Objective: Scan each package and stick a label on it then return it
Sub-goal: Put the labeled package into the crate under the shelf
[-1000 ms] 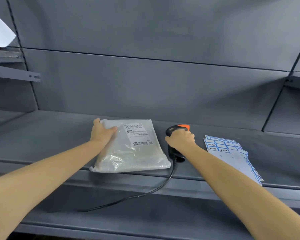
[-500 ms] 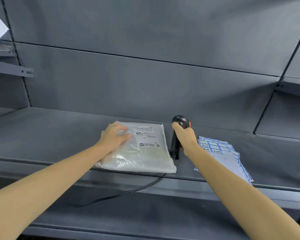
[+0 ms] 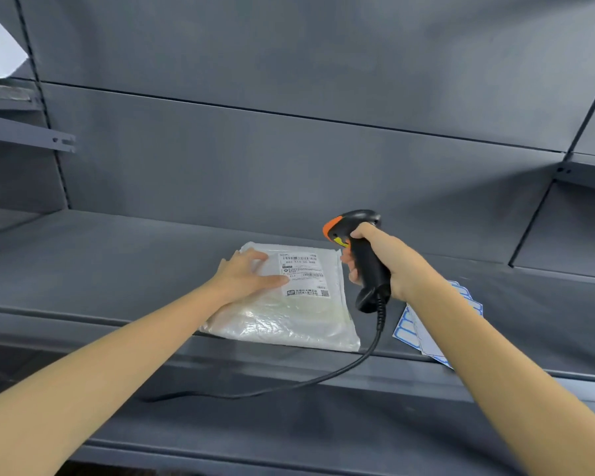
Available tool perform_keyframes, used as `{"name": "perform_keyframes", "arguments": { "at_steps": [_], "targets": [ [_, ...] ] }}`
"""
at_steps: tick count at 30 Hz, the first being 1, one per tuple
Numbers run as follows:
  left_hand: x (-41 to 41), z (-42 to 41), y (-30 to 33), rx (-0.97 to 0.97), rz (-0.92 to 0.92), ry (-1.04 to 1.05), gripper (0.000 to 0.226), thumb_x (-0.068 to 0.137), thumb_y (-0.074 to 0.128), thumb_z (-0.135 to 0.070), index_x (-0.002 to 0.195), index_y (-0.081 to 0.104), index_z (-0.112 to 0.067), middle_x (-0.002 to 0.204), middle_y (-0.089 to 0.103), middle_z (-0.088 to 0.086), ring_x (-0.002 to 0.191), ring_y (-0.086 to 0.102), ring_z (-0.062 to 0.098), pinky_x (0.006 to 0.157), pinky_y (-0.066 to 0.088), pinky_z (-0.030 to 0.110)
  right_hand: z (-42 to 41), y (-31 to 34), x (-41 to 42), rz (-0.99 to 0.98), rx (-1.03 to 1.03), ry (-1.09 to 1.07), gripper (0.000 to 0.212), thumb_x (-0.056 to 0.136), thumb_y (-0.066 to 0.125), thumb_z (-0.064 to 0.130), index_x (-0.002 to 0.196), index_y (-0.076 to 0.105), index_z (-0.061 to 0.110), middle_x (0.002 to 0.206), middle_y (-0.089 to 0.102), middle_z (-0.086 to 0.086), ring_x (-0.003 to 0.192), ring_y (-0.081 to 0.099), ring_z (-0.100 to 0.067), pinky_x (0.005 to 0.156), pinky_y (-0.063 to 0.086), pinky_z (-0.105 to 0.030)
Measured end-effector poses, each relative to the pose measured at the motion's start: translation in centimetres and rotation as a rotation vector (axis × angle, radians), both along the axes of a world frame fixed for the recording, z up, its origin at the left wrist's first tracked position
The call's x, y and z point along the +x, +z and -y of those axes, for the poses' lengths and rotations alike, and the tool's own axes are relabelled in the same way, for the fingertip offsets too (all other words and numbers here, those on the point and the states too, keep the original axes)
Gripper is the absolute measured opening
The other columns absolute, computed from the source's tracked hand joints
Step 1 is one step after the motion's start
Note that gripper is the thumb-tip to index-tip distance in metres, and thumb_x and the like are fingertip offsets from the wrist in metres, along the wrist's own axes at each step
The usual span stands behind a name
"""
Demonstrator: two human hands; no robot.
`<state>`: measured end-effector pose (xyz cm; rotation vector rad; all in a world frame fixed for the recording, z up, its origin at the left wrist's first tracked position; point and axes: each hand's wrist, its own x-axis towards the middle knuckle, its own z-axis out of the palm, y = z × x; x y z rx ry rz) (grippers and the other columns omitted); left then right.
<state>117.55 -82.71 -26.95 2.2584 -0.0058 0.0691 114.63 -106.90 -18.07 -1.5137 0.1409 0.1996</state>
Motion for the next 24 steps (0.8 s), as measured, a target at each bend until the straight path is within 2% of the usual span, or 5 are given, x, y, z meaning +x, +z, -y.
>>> {"name": "perform_keyframes", "arguments": {
  "at_steps": [3,5,6,10,24],
  "targets": [
    [0.2,1.0,-0.3,-0.080,0.040,0.025,0.078,0.070,0.076,-0.057,0.136,0.045,-0.029,0.147,0.036,-0.001,0.131,0.035,0.016,0.098,0.034,0.027,-1.3,0.4,-0.4,0.039,-0.095,0.034,0.020,0.085,0.059,0.023,0.089,0.061,0.003,0.070,0.064,-0.013,0.051,0.055,-0.019,0.051,0.049,-0.025],
    [0.1,1.2,-0.5,-0.114,0.056,0.030,0.077,0.071,0.076,-0.056,0.136,0.044,-0.029,0.145,0.037,-0.002,0.115,0.039,0.009,0.082,0.034,0.020,-2.4,0.4,-0.5,0.084,-0.165,0.037,0.018,0.087,0.056,0.022,0.088,0.058,0.003,0.070,0.062,-0.012,0.047,0.053,-0.017,0.049,0.048,-0.023],
    [0.1,1.2,-0.6,-0.116,0.058,0.034,0.077,0.071,0.075,-0.057,0.136,0.044,-0.030,0.146,0.036,-0.003,0.112,0.039,0.008,0.080,0.033,0.018,-2.9,0.3,-0.5,0.102,-0.193,0.033,0.017,0.087,0.055,0.021,0.087,0.057,0.004,0.070,0.060,-0.012,0.049,0.051,-0.018,0.049,0.046,-0.023],
    [0.0,1.0,-0.8,-0.102,0.066,0.055,0.077,0.071,0.074,-0.058,0.136,0.045,-0.031,0.150,0.033,-0.004,0.131,0.038,0.015,0.088,0.028,0.022,-3.9,-0.2,-0.2,0.138,-0.289,0.014,0.018,0.087,0.055,0.024,0.085,0.057,0.006,0.071,0.060,-0.010,0.056,0.050,-0.021,0.053,0.045,-0.026],
    [-0.4,1.2,-0.5,-0.137,0.087,0.047,0.075,0.074,0.076,-0.050,0.138,0.046,-0.025,0.151,0.034,-0.004,0.135,0.035,0.015,0.090,0.026,0.020,-3.4,-0.3,-0.1,0.114,-0.328,0.027,0.018,0.087,0.054,0.022,0.085,0.057,0.005,0.070,0.061,-0.010,0.052,0.052,-0.017,0.045,0.046,-0.020]
  ]
}}
